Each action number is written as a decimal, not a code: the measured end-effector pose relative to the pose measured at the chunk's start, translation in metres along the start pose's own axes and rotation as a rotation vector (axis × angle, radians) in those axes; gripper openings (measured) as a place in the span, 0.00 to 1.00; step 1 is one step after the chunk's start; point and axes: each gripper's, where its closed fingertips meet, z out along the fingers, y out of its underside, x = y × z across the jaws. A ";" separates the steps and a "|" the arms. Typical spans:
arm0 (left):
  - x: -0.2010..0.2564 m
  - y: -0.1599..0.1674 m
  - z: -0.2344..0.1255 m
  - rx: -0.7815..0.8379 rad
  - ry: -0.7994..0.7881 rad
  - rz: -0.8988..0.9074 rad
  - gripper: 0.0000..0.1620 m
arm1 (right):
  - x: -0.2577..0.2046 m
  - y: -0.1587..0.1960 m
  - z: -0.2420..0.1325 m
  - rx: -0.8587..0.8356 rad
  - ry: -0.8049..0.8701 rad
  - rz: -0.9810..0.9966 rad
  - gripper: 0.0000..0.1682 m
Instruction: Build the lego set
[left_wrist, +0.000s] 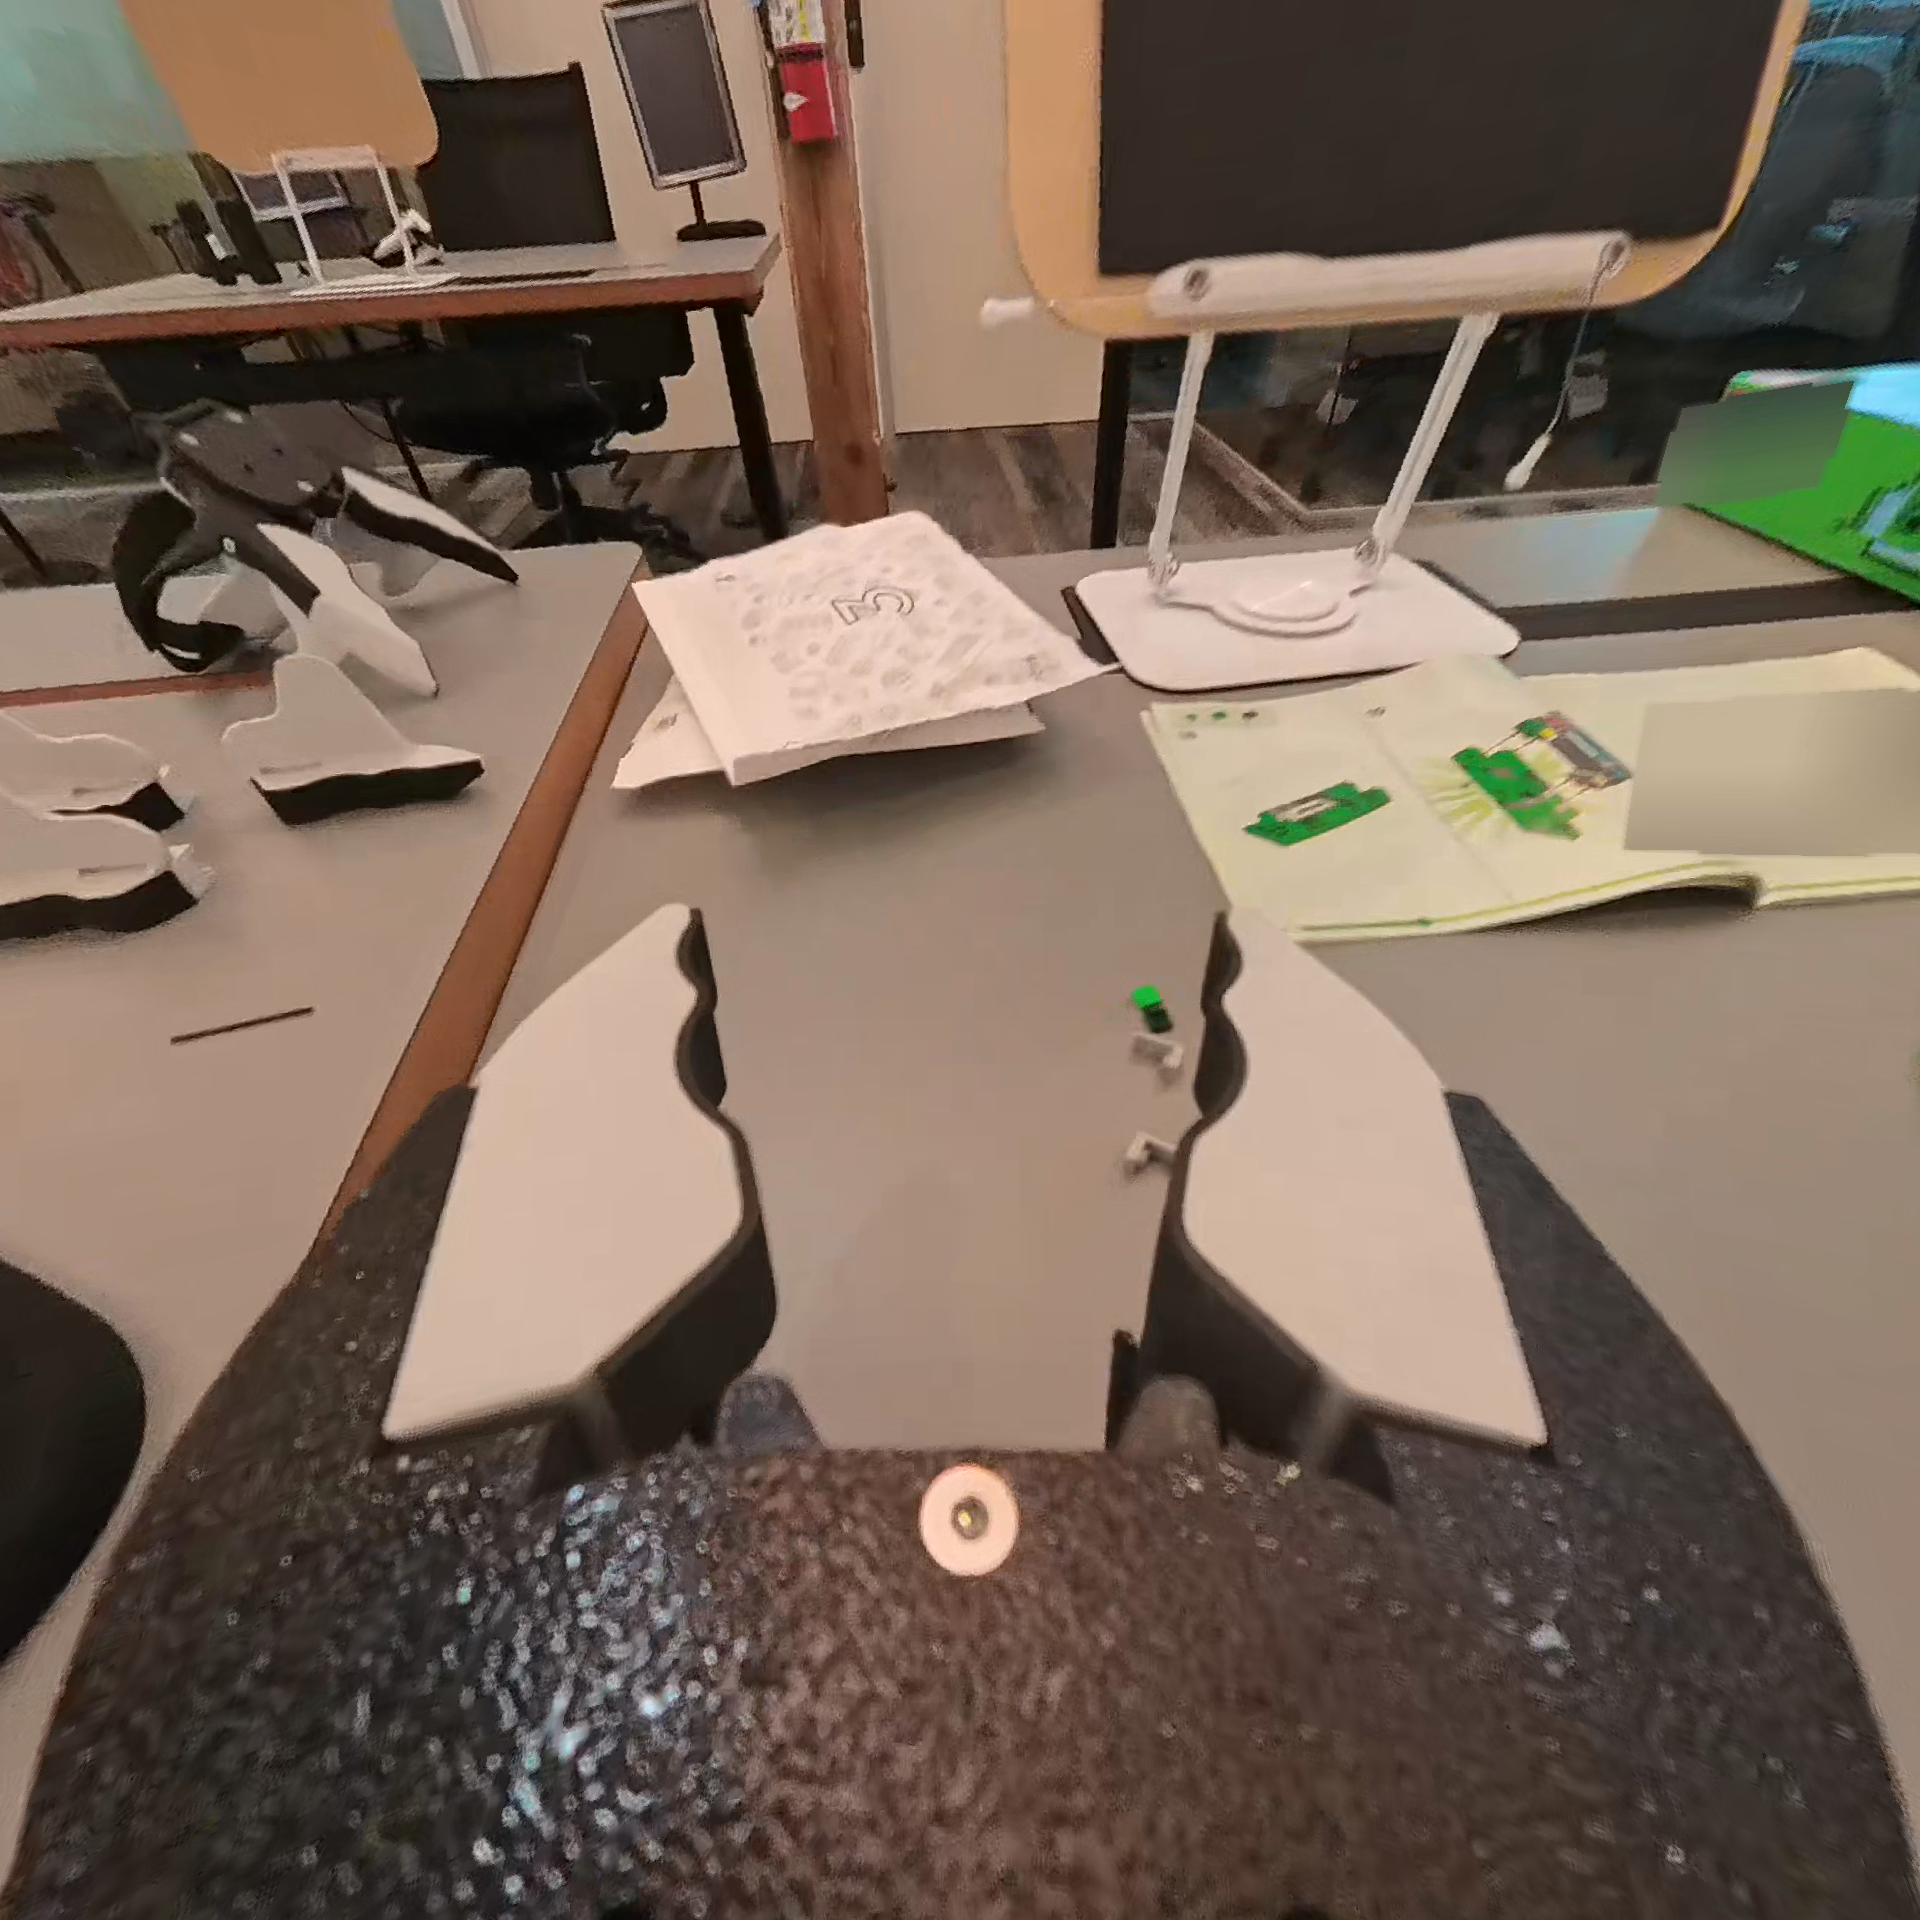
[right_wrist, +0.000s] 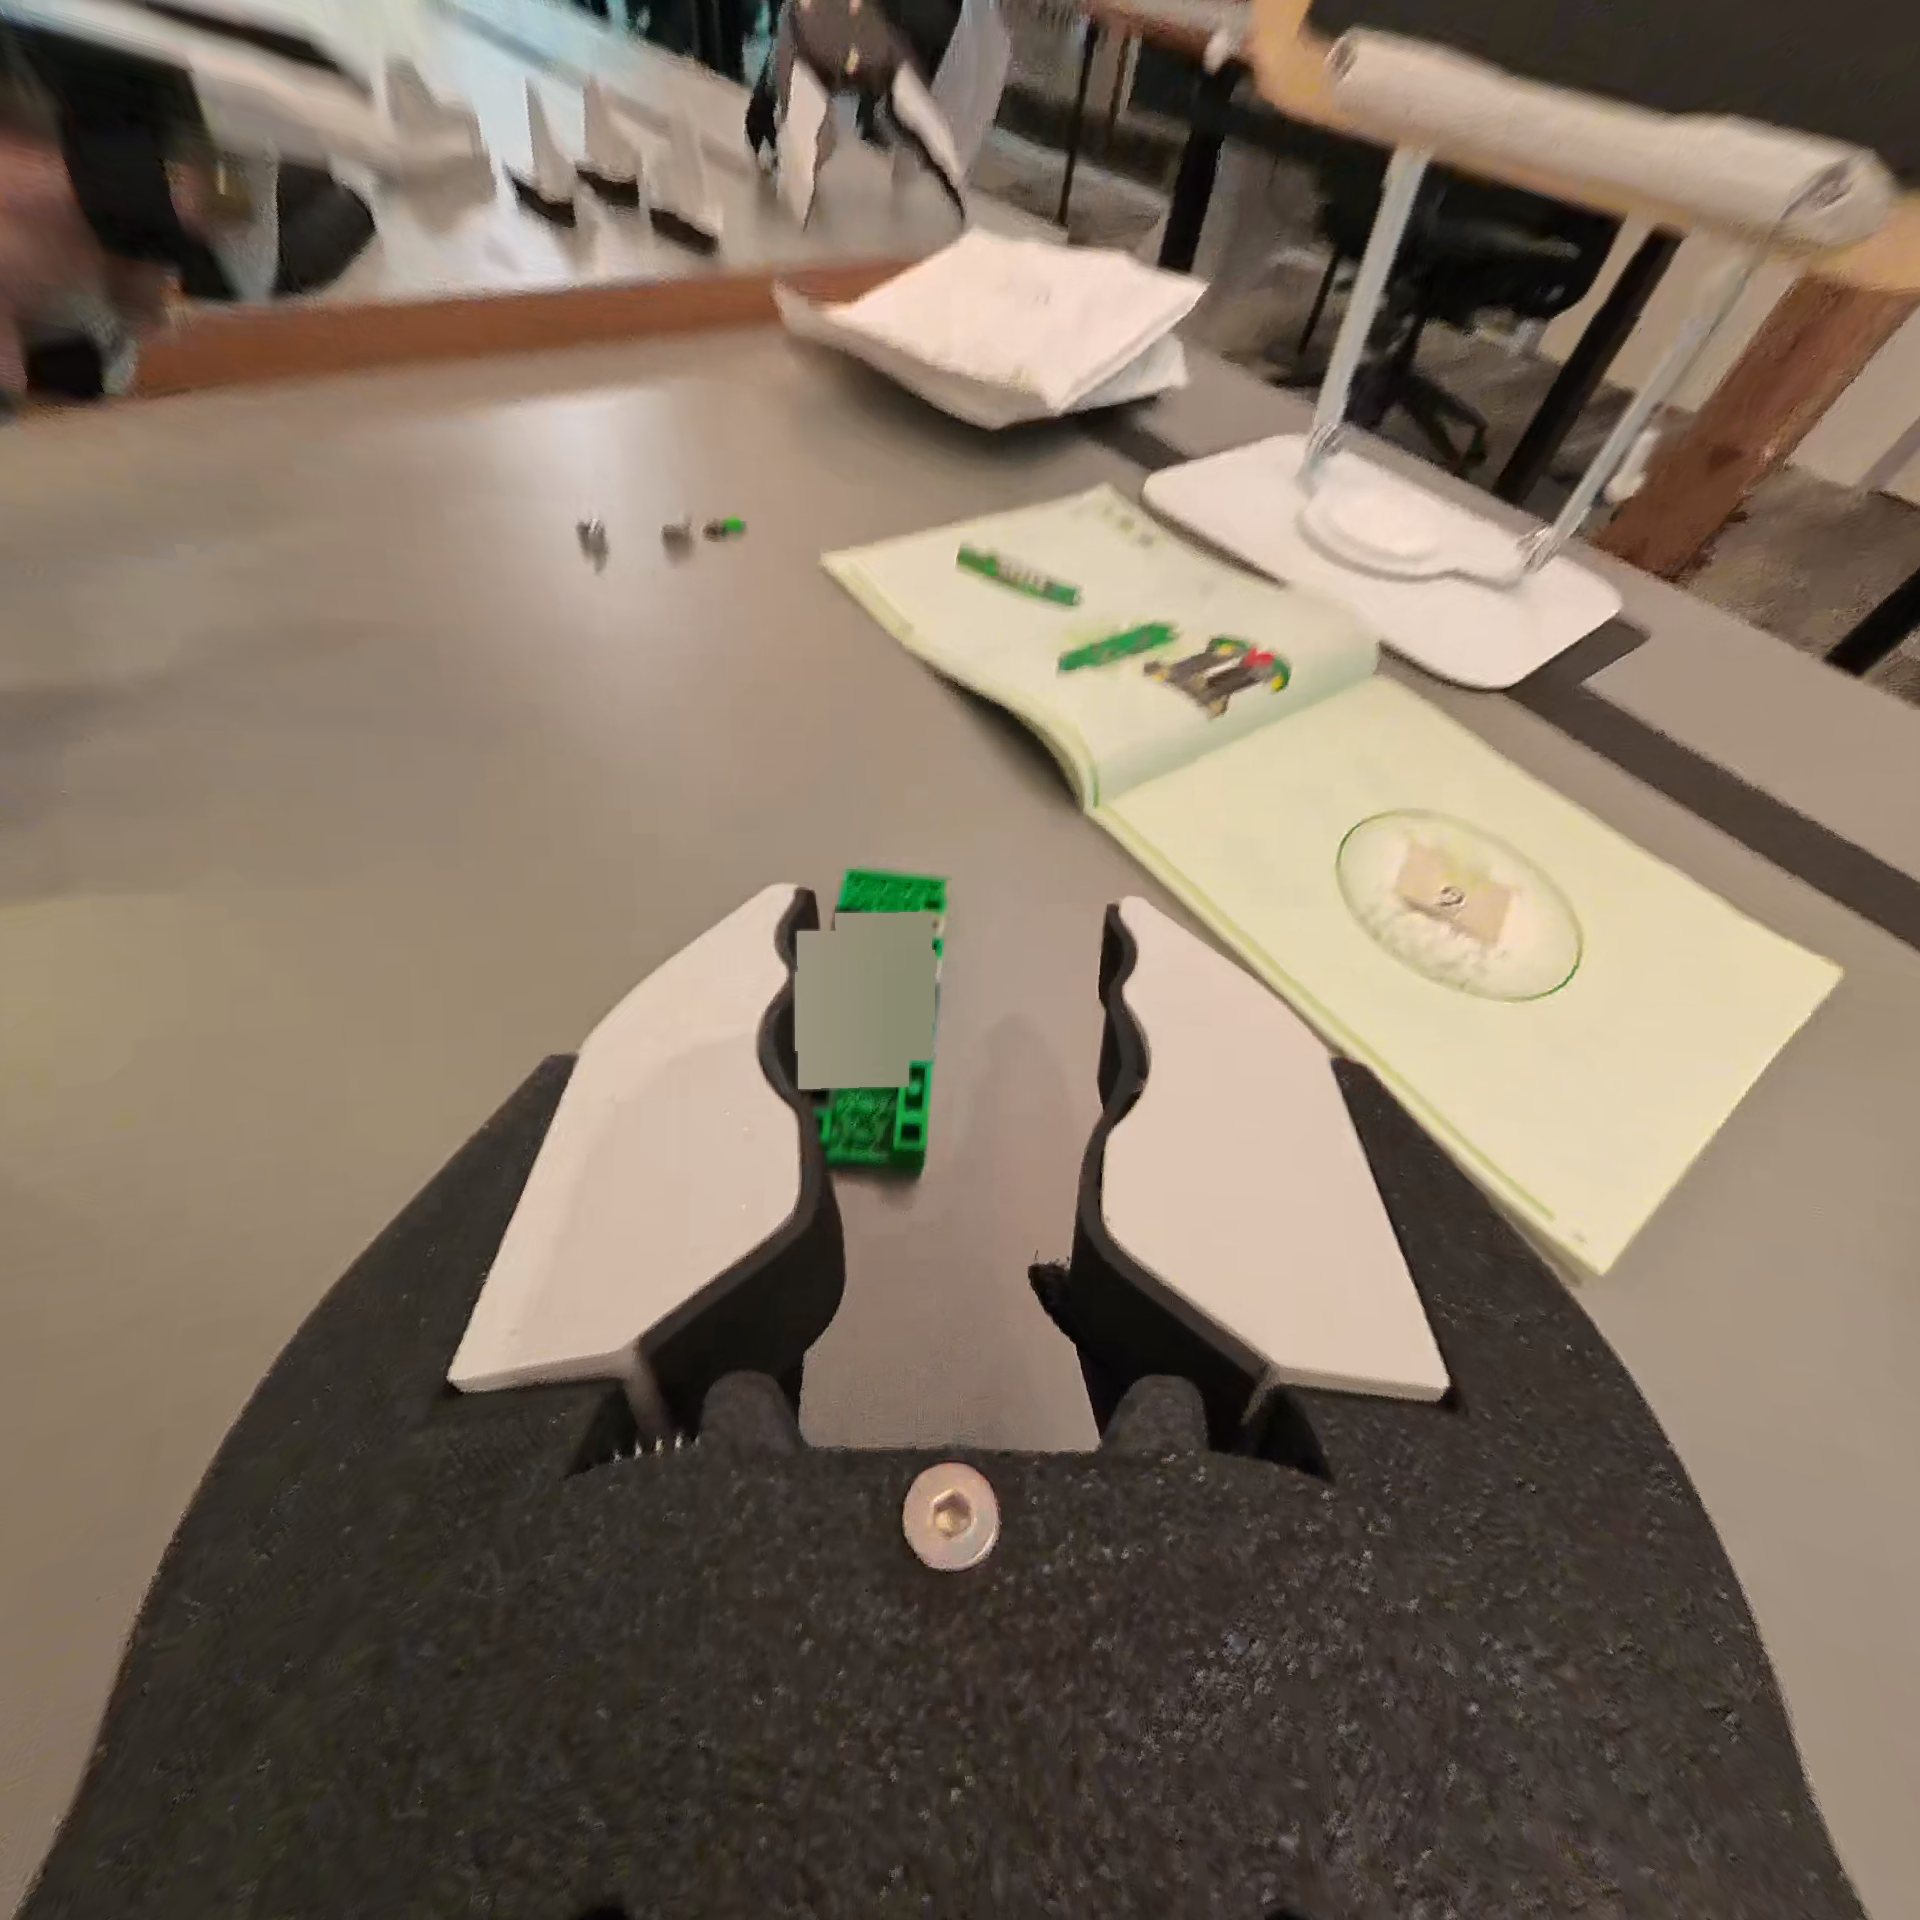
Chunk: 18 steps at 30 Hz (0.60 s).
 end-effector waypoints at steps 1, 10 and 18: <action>-0.002 0.005 0.003 -0.002 -0.007 0.020 0.55 | 0.006 -0.006 0.002 0.026 0.020 0.006 0.30; 0.007 0.003 0.056 0.121 -0.094 0.162 0.47 | 0.102 0.002 0.002 0.190 0.401 0.035 0.28; 0.107 0.002 0.050 0.245 0.200 0.368 0.35 | 0.046 -0.008 0.008 0.287 0.167 -0.155 0.20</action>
